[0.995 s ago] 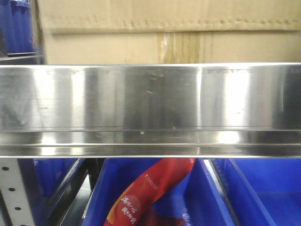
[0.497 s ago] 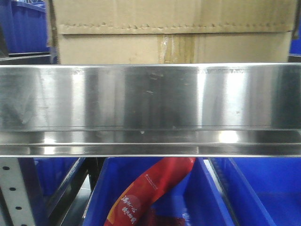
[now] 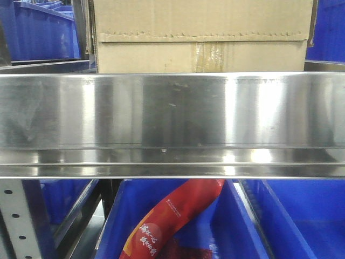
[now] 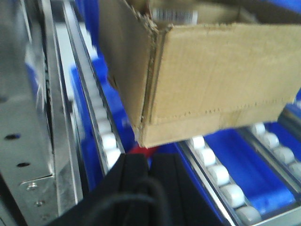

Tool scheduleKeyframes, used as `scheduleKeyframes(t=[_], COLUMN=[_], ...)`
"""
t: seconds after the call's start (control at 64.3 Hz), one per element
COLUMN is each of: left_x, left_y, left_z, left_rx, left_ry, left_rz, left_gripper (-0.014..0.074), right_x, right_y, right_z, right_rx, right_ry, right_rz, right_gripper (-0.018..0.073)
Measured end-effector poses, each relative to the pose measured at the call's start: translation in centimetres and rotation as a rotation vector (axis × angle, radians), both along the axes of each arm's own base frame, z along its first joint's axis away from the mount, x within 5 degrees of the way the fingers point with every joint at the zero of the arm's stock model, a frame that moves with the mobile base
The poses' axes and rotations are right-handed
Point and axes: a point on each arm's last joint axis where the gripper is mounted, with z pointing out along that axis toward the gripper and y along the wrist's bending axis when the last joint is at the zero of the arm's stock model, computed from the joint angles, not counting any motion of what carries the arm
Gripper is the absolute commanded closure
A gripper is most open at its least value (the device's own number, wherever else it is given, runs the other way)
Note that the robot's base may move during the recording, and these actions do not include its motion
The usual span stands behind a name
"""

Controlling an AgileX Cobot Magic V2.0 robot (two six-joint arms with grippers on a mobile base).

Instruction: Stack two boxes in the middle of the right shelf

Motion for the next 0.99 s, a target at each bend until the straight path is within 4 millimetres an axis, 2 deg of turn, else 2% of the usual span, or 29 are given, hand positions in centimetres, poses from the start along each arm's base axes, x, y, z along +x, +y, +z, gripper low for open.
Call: scheduleKeyframes(t=[0.218,0.389,0.544,0.995], left_x=[-3.3,-4.3,-4.4,-4.4], left_y=[1.3,1.7,1.8,1.8], left_z=[-4.8,-7.2,-8.0,-7.9], left_rx=[-0.052,-0.088,-0.087,-0.092], left_ry=[-0.193,-0.298,-0.298,-0.312], left_rz=[0.019,0.028,0.029,0.03], left_gripper=[0.0707,0.0707,0.0707,0.0707], right_x=[-2.4,-3.1,-3.1,-3.1], right_y=[-0.7,-1.0,-1.0,-1.0], right_z=[-3.8,-5.7,-6.0,-5.8], right_rx=[0.035,0.048,0.051,0.055], right_ry=[-0.125,-0.174,-0.186,-0.209], right_rz=[-0.025,-0.037,-0.04,-0.043], right_gripper=[0.0721,0.0721,0.0721,0.0721])
